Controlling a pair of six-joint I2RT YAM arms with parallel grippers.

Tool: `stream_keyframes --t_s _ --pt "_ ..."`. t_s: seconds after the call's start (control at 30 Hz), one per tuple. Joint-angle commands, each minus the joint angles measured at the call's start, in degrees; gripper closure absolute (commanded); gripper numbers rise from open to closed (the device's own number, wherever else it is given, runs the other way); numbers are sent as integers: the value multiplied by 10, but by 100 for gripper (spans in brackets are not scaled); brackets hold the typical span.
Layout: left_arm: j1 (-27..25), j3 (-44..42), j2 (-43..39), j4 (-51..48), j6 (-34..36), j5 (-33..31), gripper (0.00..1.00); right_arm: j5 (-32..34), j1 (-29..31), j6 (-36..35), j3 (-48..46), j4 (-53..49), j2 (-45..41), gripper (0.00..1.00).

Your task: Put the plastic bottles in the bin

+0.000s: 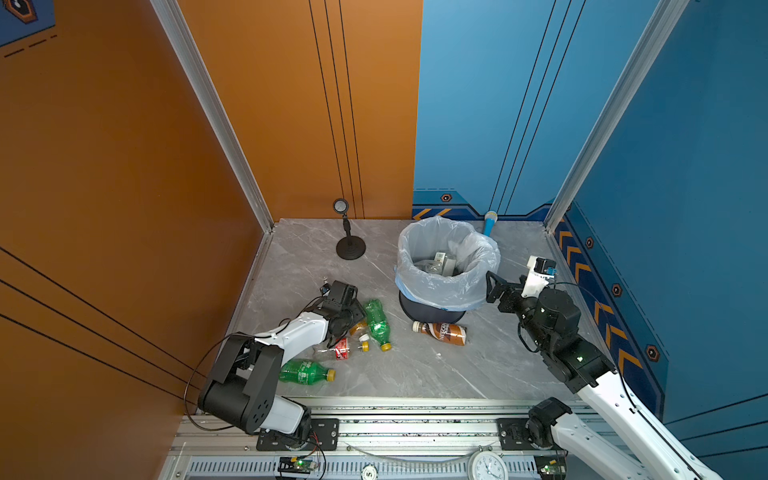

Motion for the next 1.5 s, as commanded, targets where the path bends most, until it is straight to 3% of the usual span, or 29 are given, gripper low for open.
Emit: stream_keyframes --t_s 0.0,0.37,0.7,0.93,1.17,1.47 --pt "-3 22 14 19 -12 12 32 -11 -7 5 -5 8 -8 0" --pt "-1 36 4 30 -26 27 41 -18 -20 9 -11 7 -18 0" --pt "5 88 -173 -28 39 7 42 -20 -25 15 -13 5 -27 0" --pt "-27 162 -254 -17 121 -10 43 -27 -26 25 -20 10 -28 0" --pt "-90 275 -182 11 181 -7 43 -32 -27 31 -20 9 -31 0" --pt "-166 477 33 31 239 32 43 -29 -29 34 -25 -4 -52 0"
